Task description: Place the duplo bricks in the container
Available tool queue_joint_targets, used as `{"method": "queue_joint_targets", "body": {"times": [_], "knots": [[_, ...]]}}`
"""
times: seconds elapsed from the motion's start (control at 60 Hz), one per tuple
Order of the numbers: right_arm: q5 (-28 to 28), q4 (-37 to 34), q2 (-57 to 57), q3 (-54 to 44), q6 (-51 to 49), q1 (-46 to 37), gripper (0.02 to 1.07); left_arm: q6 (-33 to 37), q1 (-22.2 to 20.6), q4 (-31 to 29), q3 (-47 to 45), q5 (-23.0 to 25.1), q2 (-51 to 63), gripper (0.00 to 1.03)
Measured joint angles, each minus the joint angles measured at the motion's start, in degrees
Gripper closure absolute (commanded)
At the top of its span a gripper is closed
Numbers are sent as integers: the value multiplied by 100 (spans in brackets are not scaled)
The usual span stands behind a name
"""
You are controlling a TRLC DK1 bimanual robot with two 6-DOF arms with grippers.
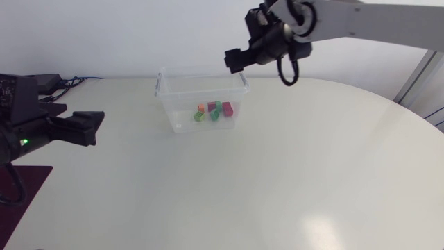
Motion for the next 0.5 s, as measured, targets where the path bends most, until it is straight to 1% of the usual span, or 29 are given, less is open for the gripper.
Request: {"method": "queue_joint_targets", "body": {"times": [0.133,0.233,0.35,0.5], "knots": [[122,507,-1283,-1147,-96,-243,6,7,9,85,-409,-31,-553,4],[275,835,-2068,-2017,-212,-435,6,11,83,85,-623,-33,-826,4],[317,1226,-2896,-3101,-402,-726,6,31,155,111,-896,-35,-1106,4],[352,1432,-3823,-4100,-619,-1154,6,50,168,236,-1163,-37,-1370,4]]}}
